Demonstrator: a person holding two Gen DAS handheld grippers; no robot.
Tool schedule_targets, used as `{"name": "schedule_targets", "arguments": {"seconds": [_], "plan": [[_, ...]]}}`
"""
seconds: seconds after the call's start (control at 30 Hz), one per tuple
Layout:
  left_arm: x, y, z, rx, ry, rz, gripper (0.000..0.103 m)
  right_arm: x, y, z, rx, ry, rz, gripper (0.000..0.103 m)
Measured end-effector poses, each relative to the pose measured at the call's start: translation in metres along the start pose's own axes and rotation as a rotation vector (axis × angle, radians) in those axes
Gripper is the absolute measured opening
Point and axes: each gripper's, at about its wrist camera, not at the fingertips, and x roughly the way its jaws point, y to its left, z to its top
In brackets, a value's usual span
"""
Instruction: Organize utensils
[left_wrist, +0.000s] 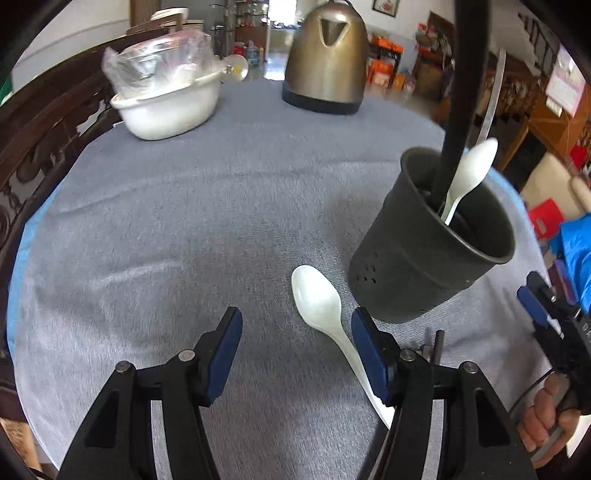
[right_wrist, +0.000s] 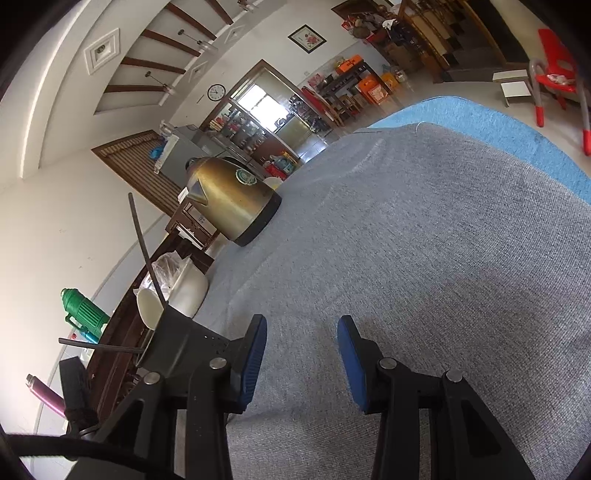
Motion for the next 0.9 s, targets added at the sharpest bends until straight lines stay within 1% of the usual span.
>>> {"name": "schedule_targets", "arguments": {"seconds": [0.07, 0.13, 0.3, 0.33, 0.37, 0.4, 0.43, 0.47, 0.53, 0.67, 0.83, 0.9], "plan": [[0.008, -0.007, 0.003, 0.046, 0.039, 0.022, 0.062, 0.002, -0.001, 0.0, 0.003, 0.008, -0.005, 0.044], [0.016, -0.015, 0.006, 0.09, 0.073, 0.027, 0.062, 0.003, 0.0, 0.001, 0.008, 0.011, -0.004, 0.044], [0.027, -0.022, 0.015, 0.109, 0.088, 0.022, 0.062, 0.006, 0.003, 0.002, -0.003, 0.013, -0.016, 0.044], [0.029, -0.022, 0.015, 0.11, 0.086, 0.022, 0.059, 0.006, 0.003, 0.002, -0.005, 0.013, -0.016, 0.044], [0.032, -0.022, 0.014, 0.115, 0.084, 0.023, 0.053, 0.006, 0.003, 0.002, -0.005, 0.013, -0.017, 0.044], [0.031, -0.023, 0.013, 0.129, 0.065, 0.034, 0.049, 0.006, 0.003, 0.002, -0.005, 0.013, -0.018, 0.044], [0.031, -0.024, 0.013, 0.139, 0.057, 0.032, 0.041, 0.006, 0.003, 0.002, -0.005, 0.013, -0.018, 0.044], [0.03, -0.023, 0.012, 0.145, 0.048, 0.024, 0.035, 0.007, 0.004, 0.002, -0.007, 0.013, -0.02, 0.044], [0.027, -0.022, 0.01, 0.145, 0.042, 0.017, 0.035, 0.007, 0.005, 0.002, -0.009, 0.012, -0.023, 0.044], [0.012, -0.015, -0.002, 0.141, -0.004, 0.023, 0.035, 0.008, 0.004, 0.001, -0.009, 0.009, -0.029, 0.043], [-0.03, -0.009, -0.017, 0.091, -0.078, -0.003, 0.035, 0.009, 0.004, 0.001, -0.01, 0.008, -0.038, 0.042], [-0.053, -0.009, -0.025, 0.073, -0.118, -0.011, 0.035, 0.009, 0.004, 0.001, -0.01, 0.008, -0.038, 0.042]]}}
